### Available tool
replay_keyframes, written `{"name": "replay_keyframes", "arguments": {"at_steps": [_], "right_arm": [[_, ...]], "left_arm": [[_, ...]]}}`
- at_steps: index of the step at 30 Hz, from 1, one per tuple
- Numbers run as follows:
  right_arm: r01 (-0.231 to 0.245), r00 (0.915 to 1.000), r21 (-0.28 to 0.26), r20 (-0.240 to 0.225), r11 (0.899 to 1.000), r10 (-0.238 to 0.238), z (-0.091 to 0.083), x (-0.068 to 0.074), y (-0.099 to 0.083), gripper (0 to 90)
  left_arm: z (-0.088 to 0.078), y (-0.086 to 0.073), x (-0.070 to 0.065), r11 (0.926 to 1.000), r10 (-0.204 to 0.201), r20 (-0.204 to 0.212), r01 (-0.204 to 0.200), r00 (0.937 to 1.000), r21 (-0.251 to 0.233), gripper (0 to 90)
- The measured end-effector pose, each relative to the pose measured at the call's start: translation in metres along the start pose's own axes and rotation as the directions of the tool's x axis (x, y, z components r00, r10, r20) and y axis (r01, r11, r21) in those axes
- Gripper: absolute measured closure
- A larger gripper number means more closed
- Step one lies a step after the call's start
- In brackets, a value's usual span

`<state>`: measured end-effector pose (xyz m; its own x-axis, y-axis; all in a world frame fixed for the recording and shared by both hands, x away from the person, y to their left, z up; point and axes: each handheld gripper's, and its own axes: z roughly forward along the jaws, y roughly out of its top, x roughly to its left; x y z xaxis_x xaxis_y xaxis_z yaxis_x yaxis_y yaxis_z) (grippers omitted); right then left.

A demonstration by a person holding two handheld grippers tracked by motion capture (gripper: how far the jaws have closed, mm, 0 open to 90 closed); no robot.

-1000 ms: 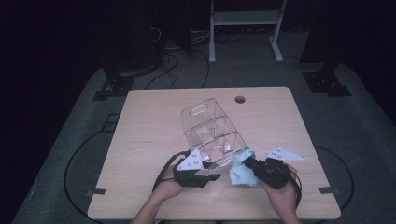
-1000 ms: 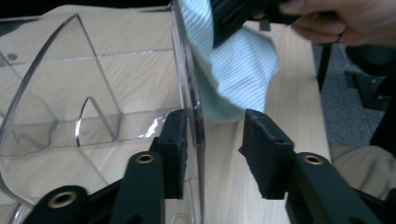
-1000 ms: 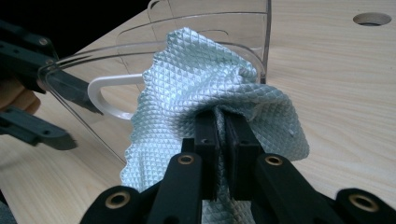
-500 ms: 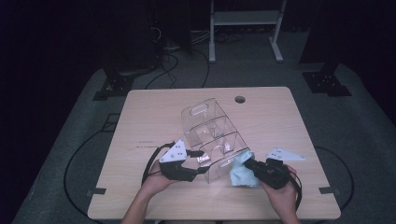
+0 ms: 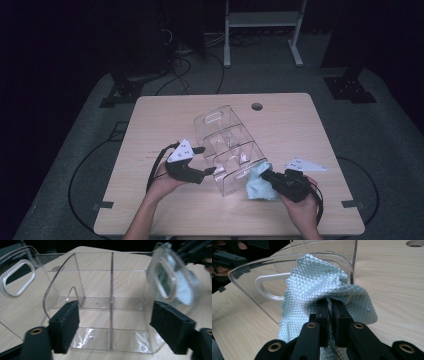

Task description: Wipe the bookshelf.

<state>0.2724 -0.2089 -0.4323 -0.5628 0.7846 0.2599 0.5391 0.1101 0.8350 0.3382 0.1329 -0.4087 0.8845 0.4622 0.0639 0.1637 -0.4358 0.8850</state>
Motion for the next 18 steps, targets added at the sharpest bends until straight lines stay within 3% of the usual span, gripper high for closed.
{"name": "replay_keyframes", "arguments": {"at_steps": [8,18], "right_arm": [[-0.001,1.0000,0.002,-0.004,1.000,0.001,0.000,-0.001,0.000,83.5],[0.000,1.0000,0.000,-0.005,1.000,0.000,0.001,-0.002,0.001,83.3]], "left_arm": [[0.013,0.006,0.013,0.9996,-0.009,-0.031,0.010,0.9995,0.028,9.1],[0.028,0.008,0.028,0.9976,-0.005,-0.054,0.009,0.9986,0.068,6.5]]}}
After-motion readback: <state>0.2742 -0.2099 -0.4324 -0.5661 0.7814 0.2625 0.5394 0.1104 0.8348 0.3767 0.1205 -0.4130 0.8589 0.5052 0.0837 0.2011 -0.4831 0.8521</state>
